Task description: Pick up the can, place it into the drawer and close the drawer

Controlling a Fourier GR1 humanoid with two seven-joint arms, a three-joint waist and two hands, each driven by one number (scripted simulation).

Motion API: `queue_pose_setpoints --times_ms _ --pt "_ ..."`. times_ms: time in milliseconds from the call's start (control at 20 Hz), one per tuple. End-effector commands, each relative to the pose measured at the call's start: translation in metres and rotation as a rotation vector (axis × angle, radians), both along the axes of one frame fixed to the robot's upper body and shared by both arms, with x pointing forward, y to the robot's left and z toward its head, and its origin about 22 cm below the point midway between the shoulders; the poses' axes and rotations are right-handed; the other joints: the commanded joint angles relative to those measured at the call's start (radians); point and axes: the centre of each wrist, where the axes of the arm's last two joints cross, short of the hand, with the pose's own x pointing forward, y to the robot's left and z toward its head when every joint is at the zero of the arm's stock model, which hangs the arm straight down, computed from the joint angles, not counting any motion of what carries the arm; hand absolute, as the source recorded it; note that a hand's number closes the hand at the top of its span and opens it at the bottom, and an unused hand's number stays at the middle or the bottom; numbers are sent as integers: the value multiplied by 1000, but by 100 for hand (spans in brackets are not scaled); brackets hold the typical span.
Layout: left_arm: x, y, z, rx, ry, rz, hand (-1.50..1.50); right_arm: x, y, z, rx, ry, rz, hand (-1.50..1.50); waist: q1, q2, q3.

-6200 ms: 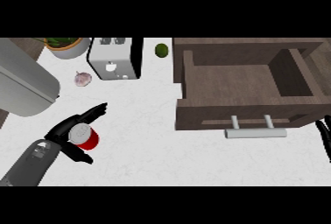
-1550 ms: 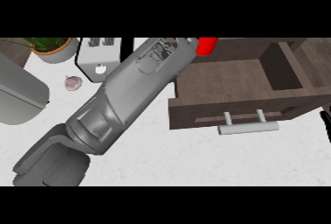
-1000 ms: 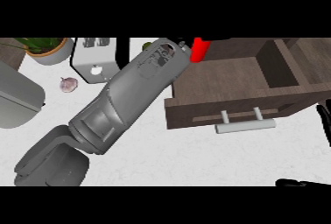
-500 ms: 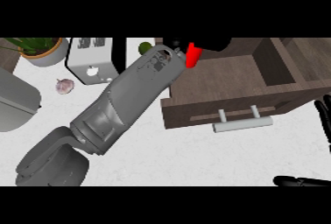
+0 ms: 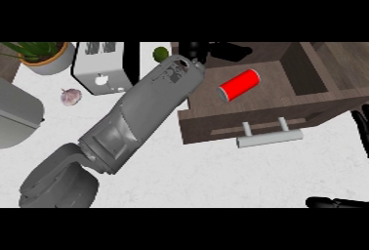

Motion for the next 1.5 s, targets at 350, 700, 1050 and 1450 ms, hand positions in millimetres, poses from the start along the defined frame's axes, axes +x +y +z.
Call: queue_pose_setpoints --times_ms 350,700,1050,1450 --pt "-1 -3 6 -106 28 -7 -150 -4 -5 25 -317 -121 -39 -150 25 -6 -1" --pt "-6 -15 27 -172 -8 -14 -150 4 12 33 -460 -176 -36 -150 40 -10 -1" --pt "-10 -20 28 -178 -44 13 -150 16 25 25 -743 -176 -48 -150 68 -17 -1" --pt "-13 -24 36 -194 -26 14 -150 48 56 -5 -1016 -136 -70 -150 107 -23 -2"
